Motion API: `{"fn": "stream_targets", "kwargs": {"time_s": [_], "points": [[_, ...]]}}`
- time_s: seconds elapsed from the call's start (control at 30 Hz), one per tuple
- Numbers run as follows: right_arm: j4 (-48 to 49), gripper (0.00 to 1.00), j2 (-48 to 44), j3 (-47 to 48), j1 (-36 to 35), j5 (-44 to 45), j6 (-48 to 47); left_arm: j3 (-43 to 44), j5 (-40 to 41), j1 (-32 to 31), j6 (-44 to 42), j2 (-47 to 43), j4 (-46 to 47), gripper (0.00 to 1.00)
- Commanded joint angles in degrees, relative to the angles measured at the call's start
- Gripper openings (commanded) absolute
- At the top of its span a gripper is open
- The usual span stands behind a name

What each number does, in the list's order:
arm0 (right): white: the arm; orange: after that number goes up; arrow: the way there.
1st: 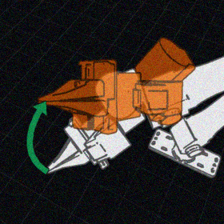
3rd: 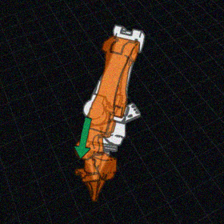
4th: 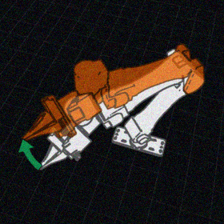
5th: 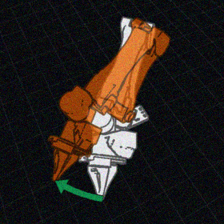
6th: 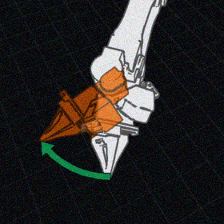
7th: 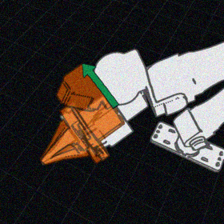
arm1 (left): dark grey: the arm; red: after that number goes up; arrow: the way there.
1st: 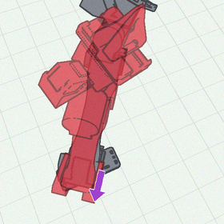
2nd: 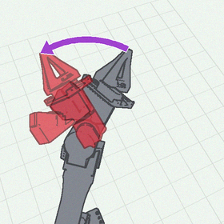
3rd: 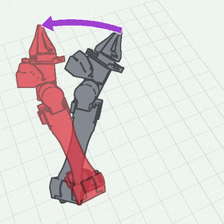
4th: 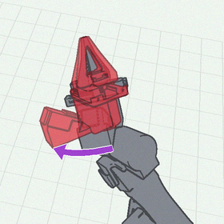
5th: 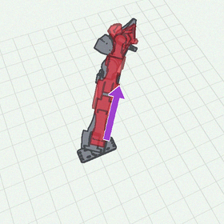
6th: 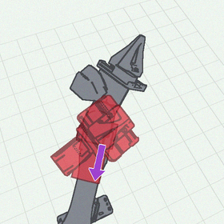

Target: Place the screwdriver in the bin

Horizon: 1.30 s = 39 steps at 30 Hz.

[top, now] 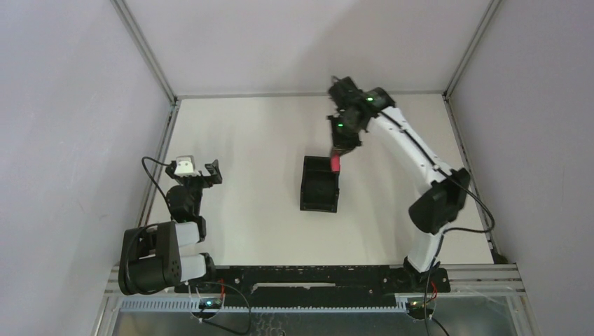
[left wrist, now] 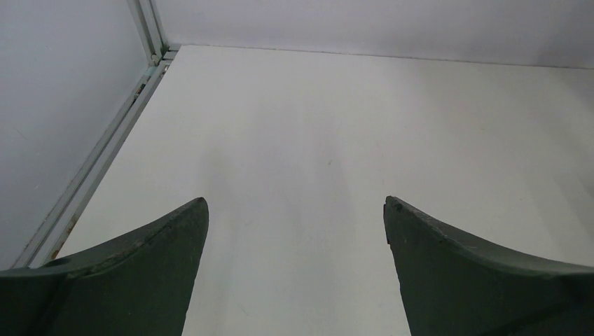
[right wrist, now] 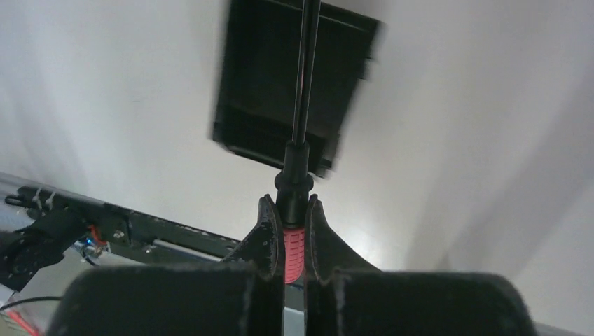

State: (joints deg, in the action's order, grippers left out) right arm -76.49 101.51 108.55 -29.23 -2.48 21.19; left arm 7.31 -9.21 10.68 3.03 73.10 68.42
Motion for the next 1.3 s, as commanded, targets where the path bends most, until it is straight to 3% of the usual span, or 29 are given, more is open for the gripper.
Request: {"fn": "stream_targets", "kwargs": {"time_s": [0.0, 0.13, 0.27, 0.43, 0.6, 0.67, 0.77, 0.83, 1.17, 1.2, 1.27], "points": [[2.18, 0.00, 6.77, 12.50, -7.25, -0.35, 0.78, -0.19, -0.18, 0.01, -0.12, -0.22, 1.69, 1.00], [5.09, 0.00, 9.37, 14.23, -13.21, 7.80, -4.63, -0.20, -0.17, -0.02, -0.10, -0.17, 1.70, 1.00], [14.00, 0.00, 7.73, 2.71, -15.90, 13.86, -8.04, -0.19, -0.12, 0.06, -0.13, -0.21, 1.70, 1.00], [26.37, 0.00, 5.64, -13.93, -15.19, 11.98, -8.75, -0.20, -0.17, -0.03, -0.13, -0.20, 1.65, 1.00], [34.12, 0.00, 6.93, -21.88, -15.07, 12.60, -9.79, -0.24, -0.12, 0.04, -0.13, -0.18, 1.66, 1.00], [34.55, 0.11, 8.15, -22.64, -14.98, 13.29, -9.91, -0.24, -0.12, 0.04, -0.13, -0.17, 1.64, 1.00], [34.01, 0.43, 9.66, -22.75, -15.14, 13.46, -10.12, -0.26, -0.15, 0.04, -0.10, -0.17, 1.68, 1.00], [33.55, 0.53, 9.65, -22.64, -15.36, 14.15, -9.91, -0.19, -0.17, 0.07, -0.08, -0.17, 1.70, 1.00], [30.05, 0.61, -1.08, -17.19, -16.59, 20.05, -9.33, -0.19, -0.14, 0.10, -0.13, -0.22, 1.64, 1.00], [30.05, 0.66, -2.63, -16.81, -16.68, 20.18, -9.53, -0.20, -0.14, 0.06, -0.13, -0.16, 1.67, 1.00], [30.17, 0.97, -6.31, -16.40, -16.73, 19.80, -10.66, -0.27, -0.20, -0.03, -0.13, -0.20, 1.63, 1.00]]}}
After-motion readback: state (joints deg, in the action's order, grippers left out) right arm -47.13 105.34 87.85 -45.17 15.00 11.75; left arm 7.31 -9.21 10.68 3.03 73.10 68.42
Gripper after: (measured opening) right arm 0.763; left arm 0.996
